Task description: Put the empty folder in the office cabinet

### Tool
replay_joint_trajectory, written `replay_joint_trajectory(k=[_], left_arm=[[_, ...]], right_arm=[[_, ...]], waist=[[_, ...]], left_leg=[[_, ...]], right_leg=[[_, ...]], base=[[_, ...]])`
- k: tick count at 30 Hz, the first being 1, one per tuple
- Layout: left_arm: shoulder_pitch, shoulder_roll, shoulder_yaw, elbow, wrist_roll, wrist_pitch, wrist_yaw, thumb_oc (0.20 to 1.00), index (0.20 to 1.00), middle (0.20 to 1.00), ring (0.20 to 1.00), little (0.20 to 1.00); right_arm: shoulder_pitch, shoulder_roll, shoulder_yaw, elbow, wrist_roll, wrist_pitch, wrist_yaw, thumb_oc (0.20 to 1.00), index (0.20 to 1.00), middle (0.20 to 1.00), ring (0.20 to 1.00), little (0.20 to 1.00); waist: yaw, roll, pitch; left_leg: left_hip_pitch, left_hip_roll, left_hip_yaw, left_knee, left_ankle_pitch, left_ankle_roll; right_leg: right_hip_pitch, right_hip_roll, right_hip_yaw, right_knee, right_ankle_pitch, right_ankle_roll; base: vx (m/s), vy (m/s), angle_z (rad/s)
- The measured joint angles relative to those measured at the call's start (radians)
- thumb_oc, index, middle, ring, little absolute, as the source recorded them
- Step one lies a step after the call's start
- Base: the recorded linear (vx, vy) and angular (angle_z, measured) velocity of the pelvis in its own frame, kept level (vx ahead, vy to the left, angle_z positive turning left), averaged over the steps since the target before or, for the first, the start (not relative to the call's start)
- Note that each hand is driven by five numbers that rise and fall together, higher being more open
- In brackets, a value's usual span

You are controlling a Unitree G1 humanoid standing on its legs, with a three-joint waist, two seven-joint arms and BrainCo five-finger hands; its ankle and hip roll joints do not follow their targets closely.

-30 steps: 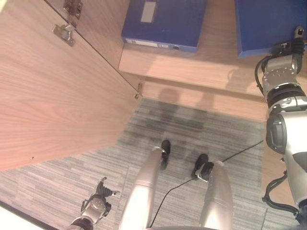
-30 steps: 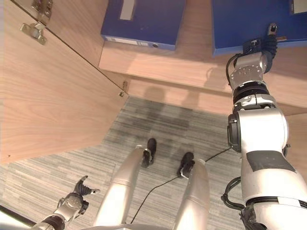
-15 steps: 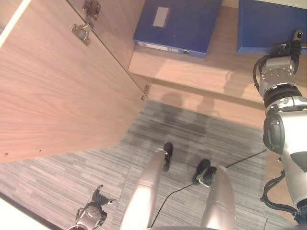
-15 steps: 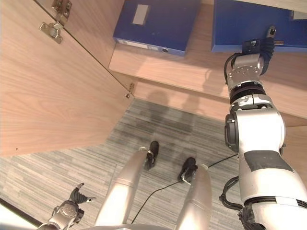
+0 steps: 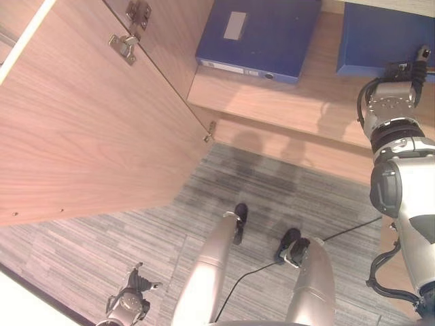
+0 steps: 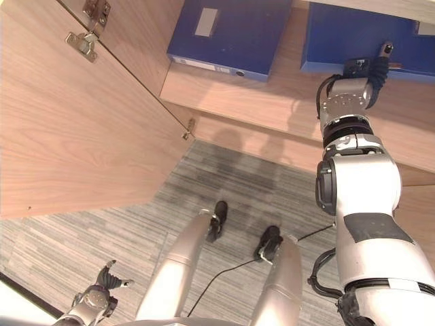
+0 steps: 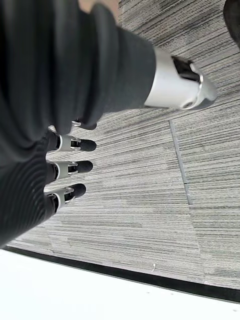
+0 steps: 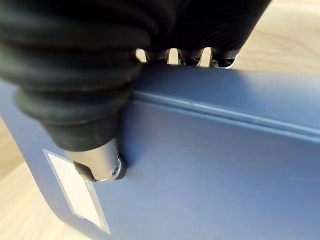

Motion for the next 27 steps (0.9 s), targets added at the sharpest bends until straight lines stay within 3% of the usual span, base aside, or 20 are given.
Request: replay_joint_trajectory(k=[3,4,5,10,14,18,22,27], left_arm=[[0.0,0.0,0.0,0.0,0.0,0.0,0.003,1.0,1.0,1.0,1.0,1.0],[0.0,0.0,-0.001,0.0,0.0,0.0,0.004,1.0,1.0,1.0,1.0,1.0],[0.0,0.0,-0.001,0.001,0.0,0.0,0.005,1.0,1.0,1.0,1.0,1.0],[0.0,0.0,-0.001,0.001,0.0,0.0,0.003,1.0,1.0,1.0,1.0,1.0],[-0.002,0.001,-0.001,-0.001,-0.001,-0.005,-0.009,1.0,1.0,1.0,1.0,1.0],[-0.002,0.002,-0.001,0.002,-0.001,-0.006,-0.038,1.0,1.0,1.0,1.0,1.0],[-0.002,0.003,-0.003,0.01,0.003,-0.009,-0.077,1.0,1.0,1.0,1.0,1.0],[-0.004,0.001,-0.016,0.015,0.025,-0.009,-0.122,1.0,1.0,1.0,1.0,1.0]], right_arm=[[0.0,-0.001,-0.001,0.0,0.0,-0.011,-0.019,0.2,0.2,0.2,0.2,0.2],[0.0,0.0,-0.001,0.0,-0.001,-0.012,-0.02,0.498,0.498,0.498,0.498,0.498],[0.001,0.0,0.0,0.0,-0.001,-0.011,-0.02,1.0,1.0,1.0,1.0,1.0],[0.005,0.001,0.009,0.0,-0.001,-0.002,0.008,1.0,1.0,1.0,1.0,1.0],[0.009,-0.002,0.117,0.016,-0.034,0.078,0.038,1.0,1.0,1.0,1.0,1.0],[0.009,-0.015,0.29,0.07,-0.229,0.228,0.089,1.0,1.0,1.0,1.0,1.0],[0.009,-0.022,0.52,0.078,-0.584,0.392,0.21,1.0,1.0,1.0,1.0,1.0],[0.02,-0.016,0.666,0.076,-0.964,0.479,0.345,1.0,1.0,1.0,1.0,1.0]], waist=[[-0.005,0.001,-0.001],[-0.004,0.001,-0.001],[-0.004,0.001,-0.001],[-0.002,0.003,-0.002],[-0.006,0.003,-0.002],[-0.006,0.003,-0.002],[-0.008,0.003,-0.002],[-0.014,0.002,-0.001]], left_leg=[[0.0,-0.007,-0.002,-0.002,0.001,-0.001],[0.0,-0.007,-0.002,-0.002,0.0,-0.001],[0.0,-0.007,-0.002,-0.001,0.0,0.0],[-0.003,-0.007,-0.002,0.012,-0.003,0.001],[-0.003,-0.007,-0.001,0.017,-0.004,0.002],[-0.002,-0.006,-0.002,0.017,-0.004,0.003],[0.0,-0.005,-0.002,0.016,-0.004,0.002],[0.011,-0.004,-0.003,0.004,-0.003,0.002]], right_leg=[[-0.001,-0.008,-0.002,0.004,-0.006,-0.001],[-0.001,-0.009,-0.002,0.005,-0.008,-0.001],[-0.001,-0.009,-0.002,0.006,-0.009,-0.002],[-0.002,-0.011,-0.002,0.016,-0.015,-0.001],[-0.002,-0.011,0.0,0.021,-0.015,-0.001],[-0.001,-0.011,0.0,0.021,-0.015,-0.001],[0.001,-0.01,-0.001,0.018,-0.014,0.001],[0.016,-0.008,-0.005,-0.001,-0.009,0.007]], base=[[0.0,0.01,0.07],[0.0,0.012,0.04],[0.0,0.0,0.0],[0.0,0.0,0.0],[0.0,0.0,0.0],[-0.02,-0.004,0.0],[-0.02,-0.006,0.0],[0.0,0.0,0.0]])
